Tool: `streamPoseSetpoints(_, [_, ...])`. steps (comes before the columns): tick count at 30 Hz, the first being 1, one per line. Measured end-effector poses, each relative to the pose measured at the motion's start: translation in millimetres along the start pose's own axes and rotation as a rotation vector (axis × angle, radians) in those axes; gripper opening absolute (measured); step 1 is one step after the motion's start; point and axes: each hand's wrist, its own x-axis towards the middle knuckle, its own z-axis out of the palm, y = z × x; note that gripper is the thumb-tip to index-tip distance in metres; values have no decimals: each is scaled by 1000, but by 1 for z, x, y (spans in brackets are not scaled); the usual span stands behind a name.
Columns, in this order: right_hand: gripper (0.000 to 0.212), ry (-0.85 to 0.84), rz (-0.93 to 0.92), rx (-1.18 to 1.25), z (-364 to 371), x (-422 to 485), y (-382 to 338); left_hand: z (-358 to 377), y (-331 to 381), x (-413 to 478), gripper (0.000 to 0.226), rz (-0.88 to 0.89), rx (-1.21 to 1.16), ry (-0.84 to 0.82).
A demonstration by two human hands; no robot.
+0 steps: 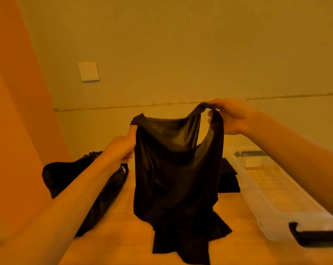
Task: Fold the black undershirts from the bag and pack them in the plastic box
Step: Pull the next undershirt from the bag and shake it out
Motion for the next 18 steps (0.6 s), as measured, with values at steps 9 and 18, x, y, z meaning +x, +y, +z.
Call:
streamPoseSetpoints(9, [34,57,56,166,-2,10,28,7,1,-13,40,-26,-1088,-375])
streamPoseSetpoints(18, [40,161,-245,285,-2,15,32,-34,7,-6,6,-187,-797,-263])
